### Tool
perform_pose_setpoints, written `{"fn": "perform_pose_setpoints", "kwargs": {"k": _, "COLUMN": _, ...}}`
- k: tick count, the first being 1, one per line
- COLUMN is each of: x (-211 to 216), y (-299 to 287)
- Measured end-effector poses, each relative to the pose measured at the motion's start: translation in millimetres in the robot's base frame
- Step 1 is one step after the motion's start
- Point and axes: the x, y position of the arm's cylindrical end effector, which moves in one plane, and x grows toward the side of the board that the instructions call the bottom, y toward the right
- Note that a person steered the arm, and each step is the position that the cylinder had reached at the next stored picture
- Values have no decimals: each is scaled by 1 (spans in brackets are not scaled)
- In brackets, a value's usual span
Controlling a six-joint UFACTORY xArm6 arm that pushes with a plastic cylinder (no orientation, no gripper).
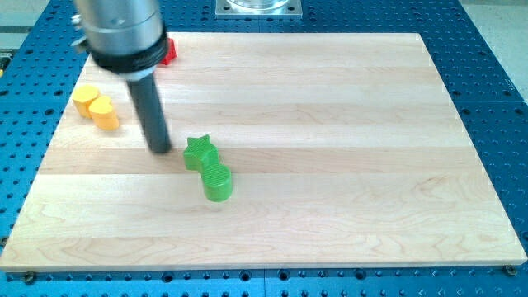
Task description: Move the green star horizontally to the right of the heart
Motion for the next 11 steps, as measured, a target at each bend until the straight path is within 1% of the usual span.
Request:
{"fn": "perform_pose_setpoints", "kwargs": {"k": 1, "x": 9, "y": 51}}
{"fn": "perform_pose_setpoints", "kwargs": {"k": 2, "x": -21, "y": 117}}
{"fn": "perform_pose_setpoints", "kwargs": {"k": 3, "x": -22, "y": 173}}
{"fn": "perform_pose_setpoints", "kwargs": {"k": 4, "x": 5, "y": 138}}
{"fn": "perform_pose_setpoints", "kwargs": {"k": 5, "x": 0, "y": 217}}
{"fn": "perform_pose_setpoints", "kwargs": {"k": 6, "x": -34, "y": 291}}
{"fn": "perform_pose_setpoints", "kwargs": {"k": 7, "x": -2, "y": 237}}
{"fn": "perform_pose_setpoints", "kwargs": {"k": 8, "x": -41, "y": 254}}
{"fn": "perform_pose_setpoints", "kwargs": {"k": 9, "x": -46, "y": 325}}
{"fn": "perform_pose_setpoints", "kwargs": {"k": 10, "x": 9, "y": 329}}
{"fn": "perform_pose_setpoints", "kwargs": {"k": 11, "x": 107, "y": 226}}
